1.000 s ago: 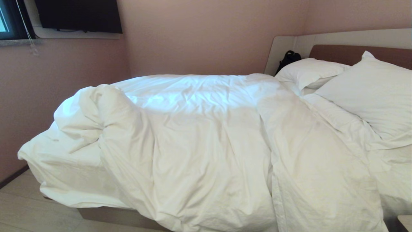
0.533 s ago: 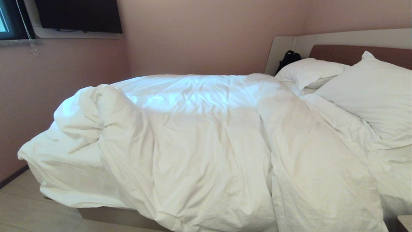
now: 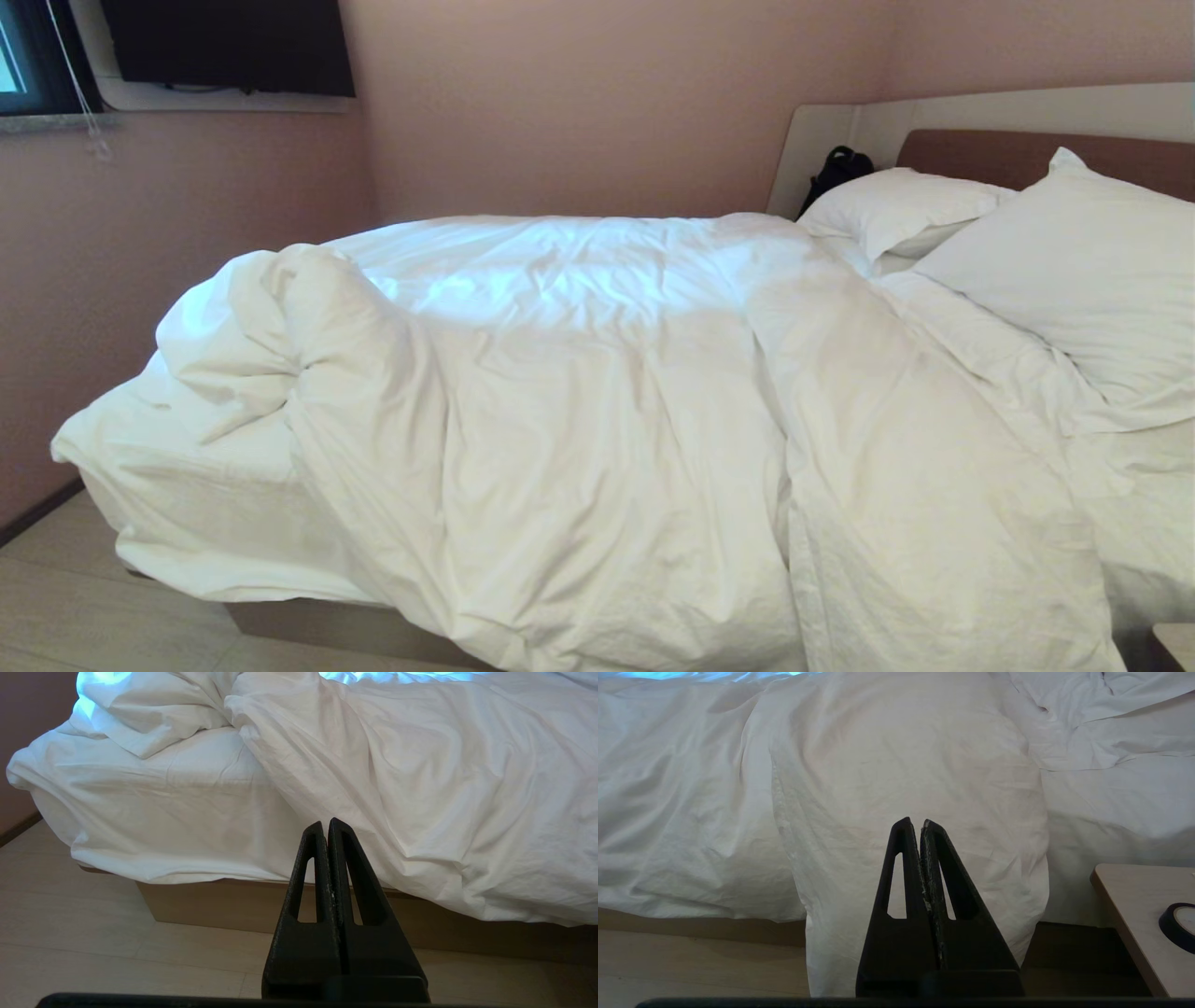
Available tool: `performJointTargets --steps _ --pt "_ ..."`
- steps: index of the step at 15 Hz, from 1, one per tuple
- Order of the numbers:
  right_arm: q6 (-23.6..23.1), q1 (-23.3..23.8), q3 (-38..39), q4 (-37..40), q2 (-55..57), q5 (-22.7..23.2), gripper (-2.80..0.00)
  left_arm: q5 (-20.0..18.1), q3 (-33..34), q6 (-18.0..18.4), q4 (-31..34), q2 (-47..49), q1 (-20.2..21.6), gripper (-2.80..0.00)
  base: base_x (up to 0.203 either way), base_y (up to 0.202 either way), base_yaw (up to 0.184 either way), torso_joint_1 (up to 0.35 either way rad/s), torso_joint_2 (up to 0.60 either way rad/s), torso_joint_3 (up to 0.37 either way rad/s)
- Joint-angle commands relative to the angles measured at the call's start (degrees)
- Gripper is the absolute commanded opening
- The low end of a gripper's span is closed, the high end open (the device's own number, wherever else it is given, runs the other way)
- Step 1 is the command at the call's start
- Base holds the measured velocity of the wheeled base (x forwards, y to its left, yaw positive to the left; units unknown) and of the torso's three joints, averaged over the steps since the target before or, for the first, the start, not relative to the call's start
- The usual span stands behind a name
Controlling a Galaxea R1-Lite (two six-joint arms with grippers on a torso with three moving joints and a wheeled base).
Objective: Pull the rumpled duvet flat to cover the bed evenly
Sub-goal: Hold the folded corner of the quilt
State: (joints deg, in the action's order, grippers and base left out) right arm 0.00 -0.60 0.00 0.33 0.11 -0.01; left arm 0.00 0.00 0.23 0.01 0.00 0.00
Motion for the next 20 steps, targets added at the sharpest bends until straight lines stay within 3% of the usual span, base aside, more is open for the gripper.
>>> performJointTargets --steps 1,9,20 --pt "0.0 0.0 0.0 0.0 0.0 0.0 -2.8 0.0 0.0 0.0 0.0 0.0 0.0 -2.8 0.0 0.0 0.0 0.0 0.0 0.0" --pt "0.0 0.0 0.0 0.0 0.0 0.0 -2.8 0.0 0.0 -0.1 0.0 0.0 0.0 -2.8 0.0 0.0 0.0 0.0 0.0 0.0" --pt "0.0 0.0 0.0 0.0 0.0 0.0 -2.8 0.0 0.0 -0.1 0.0 0.0 0.0 -2.8 0.0 0.188 -0.001 0.002 0.0 0.003"
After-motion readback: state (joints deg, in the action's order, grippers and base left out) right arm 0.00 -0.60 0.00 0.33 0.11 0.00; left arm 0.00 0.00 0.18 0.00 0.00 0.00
